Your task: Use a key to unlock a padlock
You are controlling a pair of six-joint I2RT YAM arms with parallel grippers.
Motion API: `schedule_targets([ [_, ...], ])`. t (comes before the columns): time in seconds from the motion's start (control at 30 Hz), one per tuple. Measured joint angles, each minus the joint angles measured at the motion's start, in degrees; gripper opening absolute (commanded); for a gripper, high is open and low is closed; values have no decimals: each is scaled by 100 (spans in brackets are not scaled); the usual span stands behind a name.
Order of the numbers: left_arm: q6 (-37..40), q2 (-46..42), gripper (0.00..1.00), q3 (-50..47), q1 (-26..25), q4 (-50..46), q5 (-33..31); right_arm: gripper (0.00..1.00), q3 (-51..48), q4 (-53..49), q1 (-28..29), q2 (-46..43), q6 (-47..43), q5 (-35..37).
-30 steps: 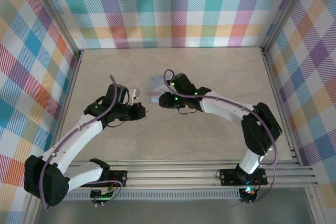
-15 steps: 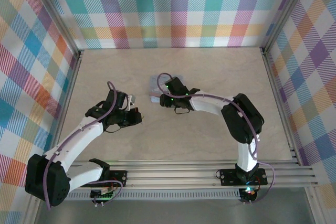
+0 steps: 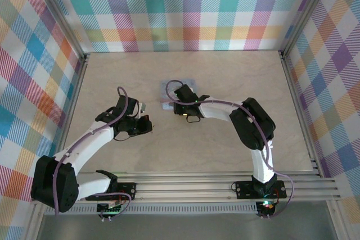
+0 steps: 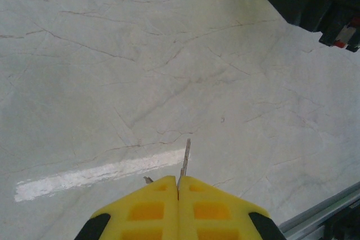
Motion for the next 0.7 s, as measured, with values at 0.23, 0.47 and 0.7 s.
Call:
schedule_targets([
  [0.23, 4, 42, 0, -109, 2, 334, -72, 42, 114, -20, 0, 94, -92, 144],
  [0.47, 20, 83, 0, -160, 4, 380, -125, 46, 483, -376, 17, 232, -11, 382],
  [0.7, 11, -555, 0, -765, 4, 466, -225, 50, 612, -560, 85, 376, 103, 566],
])
